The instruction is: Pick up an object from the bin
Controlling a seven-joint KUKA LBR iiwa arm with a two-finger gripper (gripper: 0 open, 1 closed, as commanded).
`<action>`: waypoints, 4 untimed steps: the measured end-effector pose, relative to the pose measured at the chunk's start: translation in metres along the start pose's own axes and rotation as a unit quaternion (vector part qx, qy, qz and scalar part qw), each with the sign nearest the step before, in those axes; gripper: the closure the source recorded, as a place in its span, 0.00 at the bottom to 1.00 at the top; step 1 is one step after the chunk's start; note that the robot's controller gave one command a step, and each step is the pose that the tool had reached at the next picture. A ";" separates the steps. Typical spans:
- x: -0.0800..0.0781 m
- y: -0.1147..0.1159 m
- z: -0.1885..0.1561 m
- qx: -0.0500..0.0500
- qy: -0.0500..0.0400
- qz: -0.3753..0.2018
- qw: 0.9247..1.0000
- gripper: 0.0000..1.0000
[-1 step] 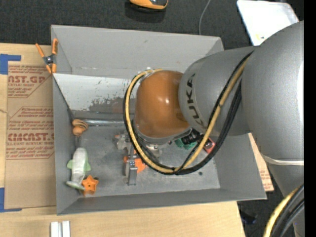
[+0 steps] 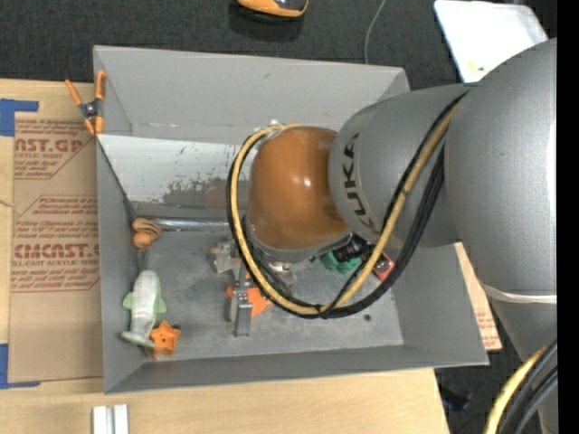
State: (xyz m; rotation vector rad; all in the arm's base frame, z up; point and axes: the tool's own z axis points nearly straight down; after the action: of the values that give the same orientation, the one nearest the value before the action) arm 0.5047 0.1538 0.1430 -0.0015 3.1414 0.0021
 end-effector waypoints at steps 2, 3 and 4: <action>0.008 -0.065 0.030 -0.002 -0.001 0.058 0.998 0.00; -0.048 -0.067 0.072 -0.001 -0.003 0.021 1.000 1.00; -0.048 -0.067 0.072 -0.002 -0.003 0.021 1.000 1.00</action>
Offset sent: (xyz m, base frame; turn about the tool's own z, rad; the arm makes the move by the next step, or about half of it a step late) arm -0.0004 -0.0513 -0.0137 0.1373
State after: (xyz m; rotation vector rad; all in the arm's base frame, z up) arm 0.5526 0.0871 0.0712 0.0634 3.1355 0.0070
